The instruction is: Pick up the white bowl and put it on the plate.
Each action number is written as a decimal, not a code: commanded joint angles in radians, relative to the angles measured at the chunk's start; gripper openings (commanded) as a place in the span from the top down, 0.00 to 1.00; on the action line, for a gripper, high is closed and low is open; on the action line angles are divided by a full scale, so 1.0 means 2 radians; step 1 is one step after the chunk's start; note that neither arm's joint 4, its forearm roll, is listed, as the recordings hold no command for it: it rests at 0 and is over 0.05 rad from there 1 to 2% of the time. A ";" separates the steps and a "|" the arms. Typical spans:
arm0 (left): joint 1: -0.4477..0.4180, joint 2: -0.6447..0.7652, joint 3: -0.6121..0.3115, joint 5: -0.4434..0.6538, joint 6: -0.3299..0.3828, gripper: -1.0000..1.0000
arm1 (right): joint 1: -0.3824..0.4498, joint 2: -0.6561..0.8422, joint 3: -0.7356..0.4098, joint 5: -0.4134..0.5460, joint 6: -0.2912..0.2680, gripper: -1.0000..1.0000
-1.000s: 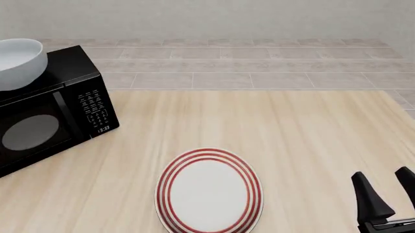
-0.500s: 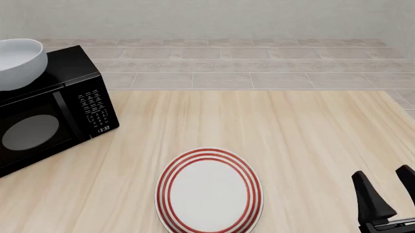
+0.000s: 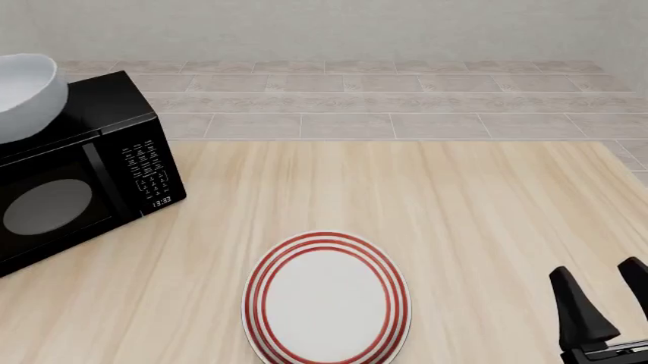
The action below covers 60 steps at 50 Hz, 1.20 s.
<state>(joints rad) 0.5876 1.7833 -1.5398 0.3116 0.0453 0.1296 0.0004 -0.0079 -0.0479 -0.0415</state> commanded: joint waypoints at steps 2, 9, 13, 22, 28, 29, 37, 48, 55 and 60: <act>0.003 0.004 0.020 -0.012 0.000 1.00 | 0.001 0.000 0.002 -0.002 0.000 0.00; 0.001 0.000 0.011 -0.004 -0.029 1.00 | 0.001 0.000 0.003 -0.001 0.001 0.00; 0.003 -0.006 0.007 0.002 -0.047 1.00 | 0.002 0.000 0.001 0.001 0.000 0.00; -0.016 -0.034 0.010 0.005 -0.086 1.00 | 0.000 0.000 0.002 0.004 -0.001 0.00; -0.046 -0.060 0.018 0.016 -0.116 1.00 | 0.004 0.007 0.003 -0.001 -0.002 0.00; -0.052 -0.065 0.020 0.018 -0.118 1.00 | 0.005 0.008 0.002 -0.002 -0.004 0.00; -0.085 -0.097 0.040 0.023 -0.135 1.00 | 0.005 0.020 0.003 -0.013 -0.006 0.00; -0.135 -0.180 0.099 0.014 -0.137 1.00 | 0.005 0.020 0.004 -0.014 -0.005 0.00; -0.177 -0.217 0.135 0.011 -0.133 1.00 | 0.005 0.038 0.004 -0.036 -0.003 0.00; -0.210 -0.260 0.173 0.004 -0.124 1.00 | 0.012 0.035 0.004 -0.035 -0.003 0.00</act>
<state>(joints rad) 0.2782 1.4058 -1.3037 0.3391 -0.2239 0.1437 0.0614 -0.0009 -0.1009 -0.0487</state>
